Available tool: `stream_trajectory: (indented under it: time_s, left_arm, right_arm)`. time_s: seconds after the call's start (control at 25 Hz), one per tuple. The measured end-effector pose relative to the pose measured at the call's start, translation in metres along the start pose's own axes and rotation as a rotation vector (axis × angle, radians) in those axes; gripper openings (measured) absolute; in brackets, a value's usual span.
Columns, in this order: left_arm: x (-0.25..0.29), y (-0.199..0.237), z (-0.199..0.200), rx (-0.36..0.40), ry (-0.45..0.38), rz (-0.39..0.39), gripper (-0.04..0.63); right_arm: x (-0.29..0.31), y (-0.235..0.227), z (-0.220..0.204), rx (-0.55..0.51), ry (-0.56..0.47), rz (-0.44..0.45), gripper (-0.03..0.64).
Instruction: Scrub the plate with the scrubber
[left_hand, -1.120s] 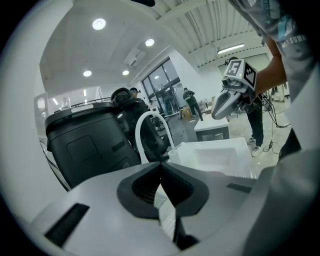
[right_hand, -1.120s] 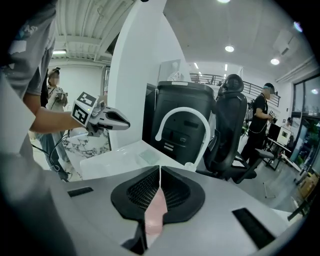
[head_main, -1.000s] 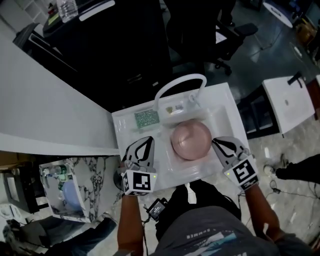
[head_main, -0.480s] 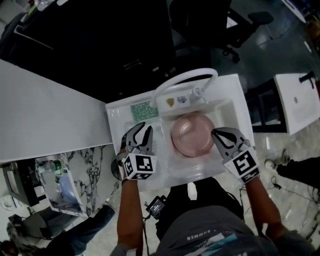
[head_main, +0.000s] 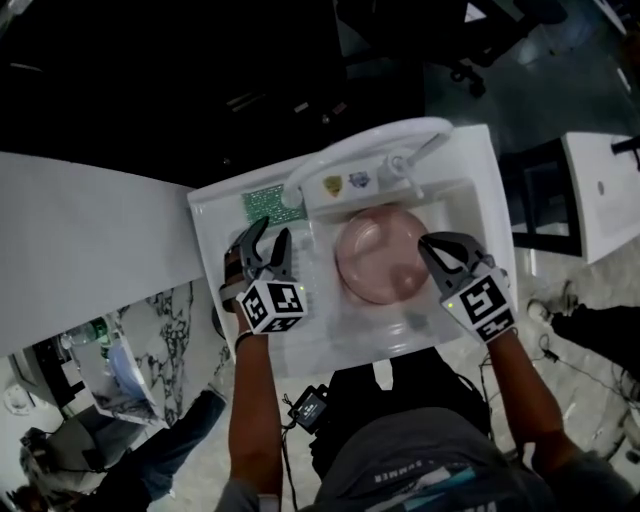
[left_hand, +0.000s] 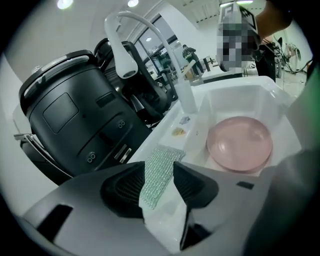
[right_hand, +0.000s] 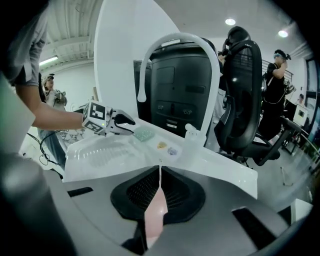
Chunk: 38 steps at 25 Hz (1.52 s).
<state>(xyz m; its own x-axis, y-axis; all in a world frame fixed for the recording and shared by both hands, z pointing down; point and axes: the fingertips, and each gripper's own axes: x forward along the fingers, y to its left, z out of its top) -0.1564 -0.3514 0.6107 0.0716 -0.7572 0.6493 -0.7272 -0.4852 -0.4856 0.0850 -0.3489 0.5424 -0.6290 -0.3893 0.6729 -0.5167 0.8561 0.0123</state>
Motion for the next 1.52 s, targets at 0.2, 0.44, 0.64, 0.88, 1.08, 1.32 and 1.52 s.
stream_trajectory:
  time_s: [0.2, 0.44, 0.64, 0.88, 1.08, 1.32, 1.52]
  left_arm:
    - [0.016, -0.01, -0.008, 0.051, 0.036, -0.015, 0.201]
    - [0.03, -0.015, -0.015, 0.098, 0.067, 0.009, 0.201]
    - [0.036, -0.007, -0.022, 0.108, 0.09, 0.065, 0.201]
    - [0.038, -0.003, -0.022, 0.135, 0.079, 0.099, 0.121]
    - [0.033, 0.001, -0.012, 0.137, 0.027, 0.139, 0.088]
    - [0.023, 0.01, -0.003, 0.15, -0.01, 0.173, 0.061]
    - [0.008, 0.016, 0.012, 0.181, -0.05, 0.209, 0.06]
  right_arm:
    - [0.015, -0.012, -0.02, 0.022, 0.036, -0.002, 0.034]
    - [0.031, -0.023, -0.04, 0.038, 0.07, -0.007, 0.034]
    - [0.047, -0.032, -0.06, 0.078, 0.102, -0.014, 0.034]
    - [0.066, -0.041, -0.092, 0.147, 0.146, -0.022, 0.054]
    - [0.084, -0.048, -0.13, 0.228, 0.201, -0.028, 0.13]
    - [0.099, -0.056, -0.167, 0.302, 0.258, -0.053, 0.147]
    - [0.111, -0.06, -0.187, 0.368, 0.281, -0.063, 0.152]
